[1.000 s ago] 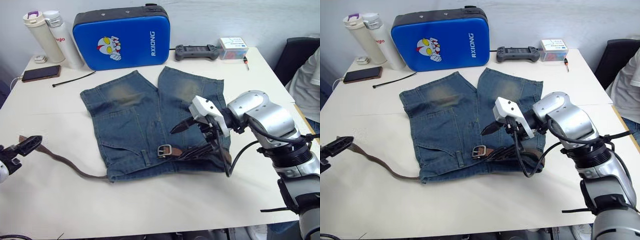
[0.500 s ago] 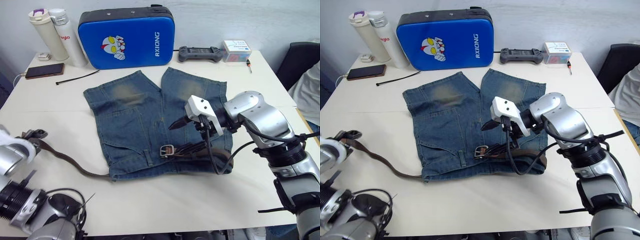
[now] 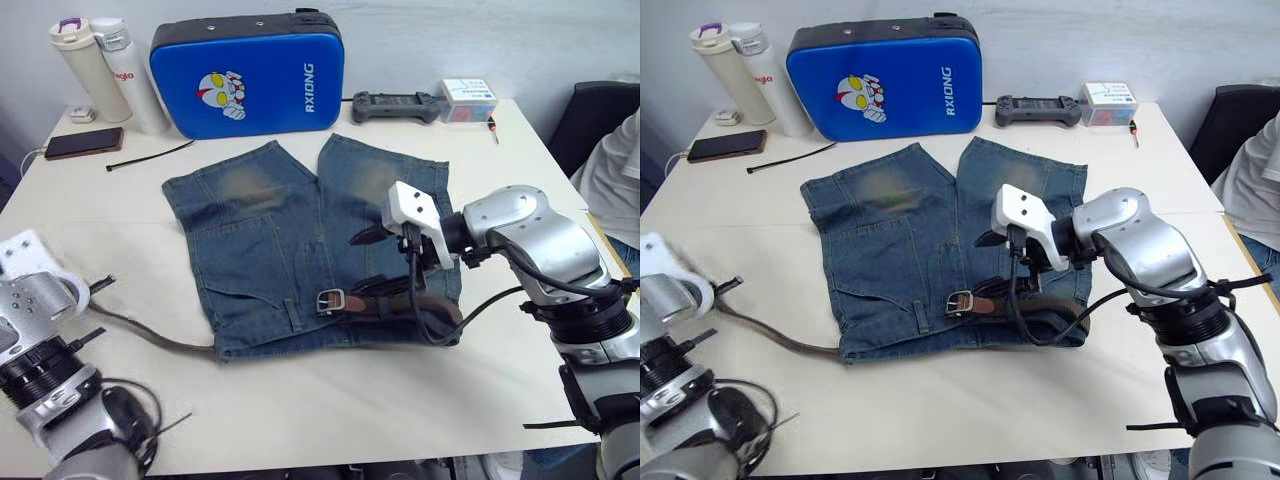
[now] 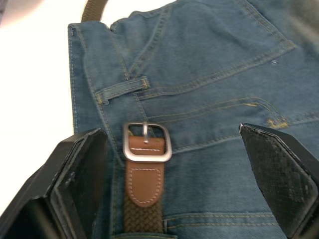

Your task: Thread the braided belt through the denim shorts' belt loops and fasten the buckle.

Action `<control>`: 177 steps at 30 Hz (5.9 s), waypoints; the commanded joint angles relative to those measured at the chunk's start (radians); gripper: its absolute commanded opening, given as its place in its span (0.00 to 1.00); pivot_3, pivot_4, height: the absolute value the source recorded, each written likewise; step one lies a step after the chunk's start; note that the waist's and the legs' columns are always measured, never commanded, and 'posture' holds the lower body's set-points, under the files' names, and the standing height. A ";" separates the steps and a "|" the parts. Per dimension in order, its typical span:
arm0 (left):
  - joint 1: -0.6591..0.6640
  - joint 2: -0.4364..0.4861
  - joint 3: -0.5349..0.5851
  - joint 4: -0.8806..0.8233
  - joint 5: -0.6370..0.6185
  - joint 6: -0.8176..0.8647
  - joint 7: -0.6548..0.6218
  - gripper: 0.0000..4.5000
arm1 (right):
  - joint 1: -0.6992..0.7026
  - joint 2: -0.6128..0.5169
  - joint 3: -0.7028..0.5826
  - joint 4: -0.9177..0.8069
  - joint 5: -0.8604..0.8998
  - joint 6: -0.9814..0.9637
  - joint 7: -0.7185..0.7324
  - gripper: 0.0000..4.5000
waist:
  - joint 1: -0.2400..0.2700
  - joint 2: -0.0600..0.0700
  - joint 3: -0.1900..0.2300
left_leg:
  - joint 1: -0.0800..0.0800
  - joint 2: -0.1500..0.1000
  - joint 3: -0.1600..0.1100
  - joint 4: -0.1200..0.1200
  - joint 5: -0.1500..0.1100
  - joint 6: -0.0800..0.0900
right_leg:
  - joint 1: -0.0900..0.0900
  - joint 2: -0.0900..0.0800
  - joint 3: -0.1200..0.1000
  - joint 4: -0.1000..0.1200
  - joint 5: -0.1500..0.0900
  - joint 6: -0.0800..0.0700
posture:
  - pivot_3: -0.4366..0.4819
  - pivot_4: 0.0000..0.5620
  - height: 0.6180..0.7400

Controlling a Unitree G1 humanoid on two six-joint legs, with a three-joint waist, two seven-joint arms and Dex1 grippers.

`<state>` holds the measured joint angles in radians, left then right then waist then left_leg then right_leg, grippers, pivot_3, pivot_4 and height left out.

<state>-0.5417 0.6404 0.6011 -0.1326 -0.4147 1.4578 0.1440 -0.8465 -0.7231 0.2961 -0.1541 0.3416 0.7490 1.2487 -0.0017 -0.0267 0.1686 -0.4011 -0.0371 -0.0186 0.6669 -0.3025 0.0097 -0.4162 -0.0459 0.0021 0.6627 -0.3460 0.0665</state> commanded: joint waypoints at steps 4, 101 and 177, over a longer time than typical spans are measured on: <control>0.076 0.333 -0.428 -0.255 0.002 -0.404 -0.500 0.01 | -0.011 -0.013 -0.008 0.000 -0.101 -0.237 -0.027 1.00 | -0.002 0.003 0.001 | 0.000 -0.001 0.001 -0.002 0.000 0.000 | 0.001 -0.002 0.001 -0.003 0.000 0.000 | 0.48 0.27 1.00; 0.202 -0.521 -0.321 -0.421 -1.558 -0.825 0.830 0.99 | 0.110 0.241 0.020 0.050 -0.505 -0.945 -0.375 0.00 | 0.011 0.011 0.007 | 0.001 0.000 -0.003 0.015 -0.001 0.003 | 0.007 0.003 0.002 0.003 0.001 0.001 | 0.48 0.27 1.00; 0.471 -0.110 -0.248 -0.530 -1.558 -0.952 0.763 0.00 | -0.172 0.528 0.058 0.847 -0.394 -0.342 -0.296 0.03 | -0.005 0.014 0.009 | 0.032 0.000 -0.006 -0.017 0.001 0.000 | 0.035 0.001 0.000 -0.019 0.000 -0.002 | 0.48 0.27 1.00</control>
<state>-0.0499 0.4974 0.3155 -0.6786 -1.9714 0.4739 0.9442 -1.0068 -0.1994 0.3855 0.6618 -0.0294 0.4052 1.0467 -0.0072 -0.0131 0.1774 -0.3690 -0.0374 -0.0243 0.6493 -0.3013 0.0094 -0.3823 -0.0450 0.0020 0.6443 -0.3454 0.0641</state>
